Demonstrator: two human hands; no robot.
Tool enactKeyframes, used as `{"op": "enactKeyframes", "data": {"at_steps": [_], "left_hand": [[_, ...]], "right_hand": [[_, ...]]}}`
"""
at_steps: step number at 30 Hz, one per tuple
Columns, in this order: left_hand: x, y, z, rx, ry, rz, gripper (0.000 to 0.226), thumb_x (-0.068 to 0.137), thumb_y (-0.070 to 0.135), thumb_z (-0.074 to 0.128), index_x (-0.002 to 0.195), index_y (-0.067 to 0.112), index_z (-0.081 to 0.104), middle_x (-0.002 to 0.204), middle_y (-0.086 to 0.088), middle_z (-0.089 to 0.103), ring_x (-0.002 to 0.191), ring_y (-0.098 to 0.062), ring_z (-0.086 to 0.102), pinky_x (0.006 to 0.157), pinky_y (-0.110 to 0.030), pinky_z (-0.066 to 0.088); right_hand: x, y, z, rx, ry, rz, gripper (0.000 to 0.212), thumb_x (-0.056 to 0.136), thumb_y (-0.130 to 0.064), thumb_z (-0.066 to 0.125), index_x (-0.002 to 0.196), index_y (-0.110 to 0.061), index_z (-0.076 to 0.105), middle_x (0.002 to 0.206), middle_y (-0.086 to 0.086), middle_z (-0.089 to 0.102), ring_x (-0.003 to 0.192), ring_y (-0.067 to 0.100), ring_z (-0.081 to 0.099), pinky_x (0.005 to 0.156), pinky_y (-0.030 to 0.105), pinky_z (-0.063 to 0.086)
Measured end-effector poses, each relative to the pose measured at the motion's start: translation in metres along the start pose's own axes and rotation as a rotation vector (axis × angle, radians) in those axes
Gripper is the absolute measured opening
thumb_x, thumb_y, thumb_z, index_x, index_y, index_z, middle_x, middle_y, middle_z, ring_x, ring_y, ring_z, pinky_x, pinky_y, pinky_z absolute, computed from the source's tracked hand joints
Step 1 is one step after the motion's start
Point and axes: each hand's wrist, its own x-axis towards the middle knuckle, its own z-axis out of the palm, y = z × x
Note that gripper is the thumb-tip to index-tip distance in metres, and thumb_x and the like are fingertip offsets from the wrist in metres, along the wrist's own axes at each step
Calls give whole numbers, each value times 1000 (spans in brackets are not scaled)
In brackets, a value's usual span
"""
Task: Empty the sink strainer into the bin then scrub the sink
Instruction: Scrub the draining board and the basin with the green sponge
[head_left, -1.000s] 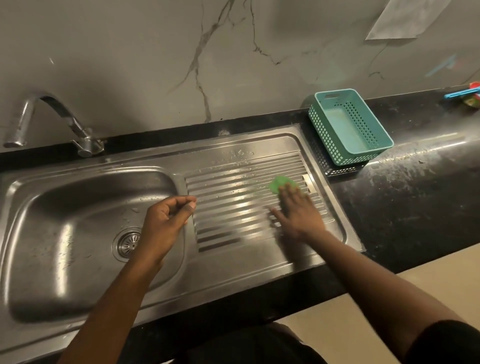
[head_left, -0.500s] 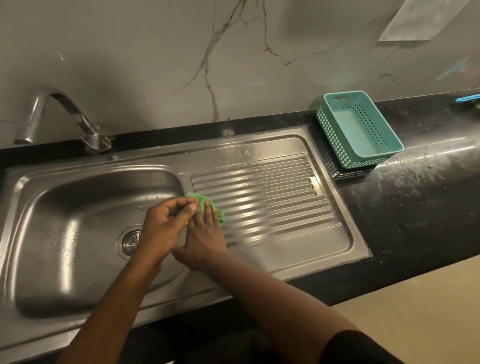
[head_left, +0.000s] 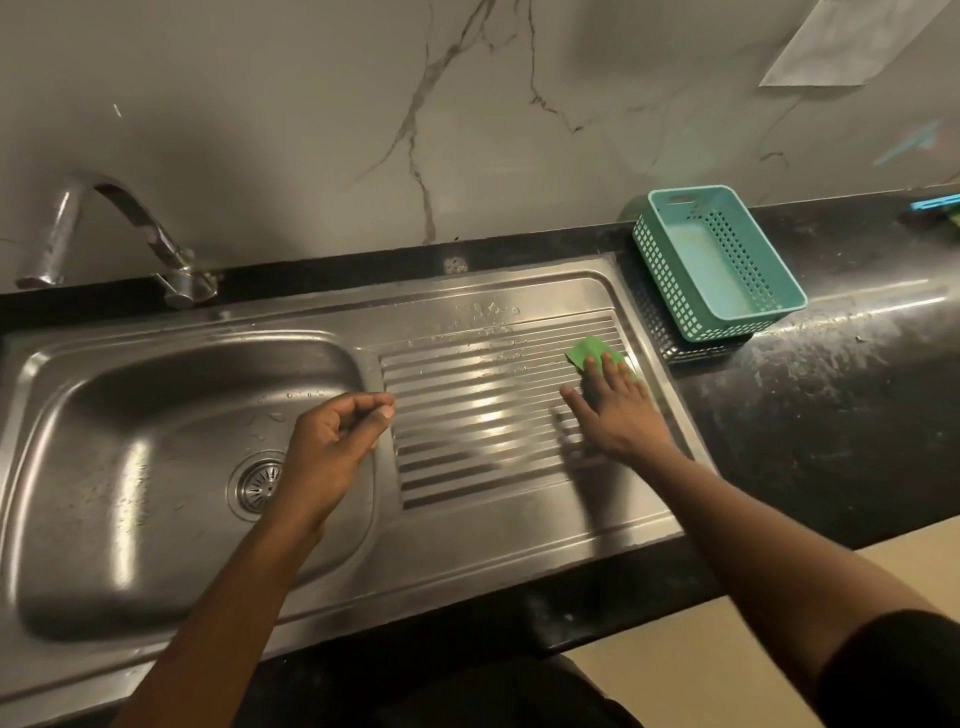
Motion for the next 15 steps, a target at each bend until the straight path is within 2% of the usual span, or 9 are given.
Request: {"op": "enactKeyframes", "data": {"at_steps": [2, 4, 7, 9, 11, 13, 15], "left_hand": [[0, -1, -1, -3, 11, -3, 19, 99, 20, 70, 115, 24, 79, 112, 11, 82, 107, -2, 74, 105, -44, 57], [0, -1, -3, -2, 18, -8, 19, 99, 20, 70, 115, 24, 80, 112, 10, 82, 107, -3, 75, 106, -45, 57], [-1, 0, -4, -6, 27, 3, 17, 99, 16, 69, 111, 24, 80, 109, 9, 83, 105, -3, 75, 104, -45, 58], [-2, 1, -4, -7, 35, 7, 18, 99, 13, 69, 107, 25, 80, 106, 9, 83, 103, -4, 76, 103, -46, 59], [-4, 1, -6, -6, 43, 3, 18, 99, 13, 69, 107, 25, 79, 106, 8, 83, 104, -5, 76, 104, -47, 58], [-5, 2, -7, 5, 40, 7, 18, 99, 14, 70, 110, 24, 79, 109, 7, 83, 106, -5, 76, 105, -46, 58], [-6, 2, -5, 6, 37, 10, 18, 99, 14, 69, 110, 23, 79, 108, 7, 83, 105, -5, 76, 104, -46, 58]], "right_hand": [[-3, -37, 15, 93, 71, 103, 103, 92, -88, 7, 168, -20, -3, 175, 11, -9, 162, 31, -8, 131, 52, 0], [-14, -83, 32, 139, 100, 88, 108, 90, -91, 6, 167, -17, -5, 174, 13, -12, 161, 33, -12, 131, 53, -2], [-37, -154, 58, 155, 44, -107, 108, 90, -91, 13, 168, -19, -3, 174, 9, -14, 161, 32, -16, 130, 48, -9], [-53, -201, 77, 83, -15, -284, 103, 92, -86, 17, 168, -18, 0, 174, 10, -13, 161, 33, -15, 130, 48, -9], [-65, -236, 89, 45, -63, -370, 102, 91, -82, 18, 168, -19, -5, 174, 11, -16, 160, 33, -20, 130, 51, -7], [-65, -241, 88, 35, -83, -407, 100, 92, -80, 21, 167, -20, -7, 175, 9, -14, 160, 30, -21, 130, 50, -5], [-56, -217, 78, -26, -82, -565, 92, 98, -75, 30, 168, -21, 5, 176, 7, 0, 162, 29, -8, 131, 49, 4]]}}
